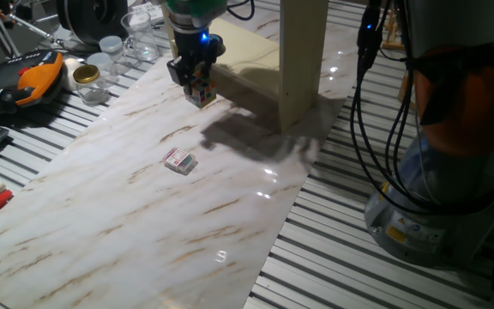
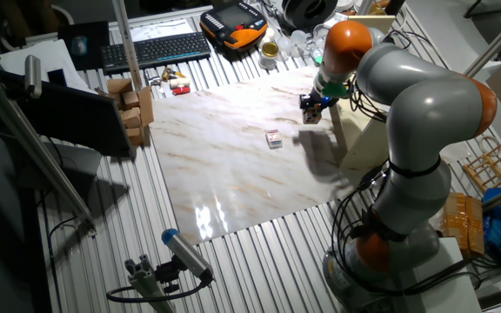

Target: Take the object down from the shelf

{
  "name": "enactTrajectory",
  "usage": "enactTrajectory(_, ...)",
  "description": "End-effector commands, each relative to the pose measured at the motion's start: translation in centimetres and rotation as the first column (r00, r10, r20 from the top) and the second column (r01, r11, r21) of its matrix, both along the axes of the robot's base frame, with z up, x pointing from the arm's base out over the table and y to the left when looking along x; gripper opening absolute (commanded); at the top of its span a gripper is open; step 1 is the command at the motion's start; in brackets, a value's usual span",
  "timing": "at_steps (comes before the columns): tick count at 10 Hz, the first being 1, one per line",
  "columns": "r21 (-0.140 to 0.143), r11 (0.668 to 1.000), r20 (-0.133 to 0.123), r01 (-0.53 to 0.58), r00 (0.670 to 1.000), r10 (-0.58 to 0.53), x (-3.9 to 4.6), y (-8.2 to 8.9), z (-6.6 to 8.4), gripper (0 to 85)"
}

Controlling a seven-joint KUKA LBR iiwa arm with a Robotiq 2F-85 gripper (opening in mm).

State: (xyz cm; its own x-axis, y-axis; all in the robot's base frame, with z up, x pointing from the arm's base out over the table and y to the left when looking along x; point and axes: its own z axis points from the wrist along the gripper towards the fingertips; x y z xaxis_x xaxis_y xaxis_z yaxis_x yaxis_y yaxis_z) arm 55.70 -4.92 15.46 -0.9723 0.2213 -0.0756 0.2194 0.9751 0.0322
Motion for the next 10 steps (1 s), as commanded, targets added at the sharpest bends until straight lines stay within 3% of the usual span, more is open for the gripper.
enactTrajectory(1,0.002,1.0,0.001,0.0,1.0,0.0,0.0,-0.01,0.01,0.0)
enactTrajectory(2,-0.001,1.0,0.007,-0.008,1.0,0.008,0.0,-0.01,0.01,0.0)
enactTrajectory(3,-0.022,0.999,0.01,-0.034,0.999,0.034,0.0,-0.01,0.01,0.0)
enactTrajectory(5,-0.029,0.996,-0.025,-0.089,0.996,0.088,0.0,-0.01,0.01,0.0)
enactTrajectory(7,-0.062,0.987,-0.056,-0.15,0.988,0.147,0.0,-0.01,0.01,0.0)
enactTrajectory(10,-0.016,0.984,-0.047,-0.175,0.984,0.174,0.0,-0.01,0.01,0.0)
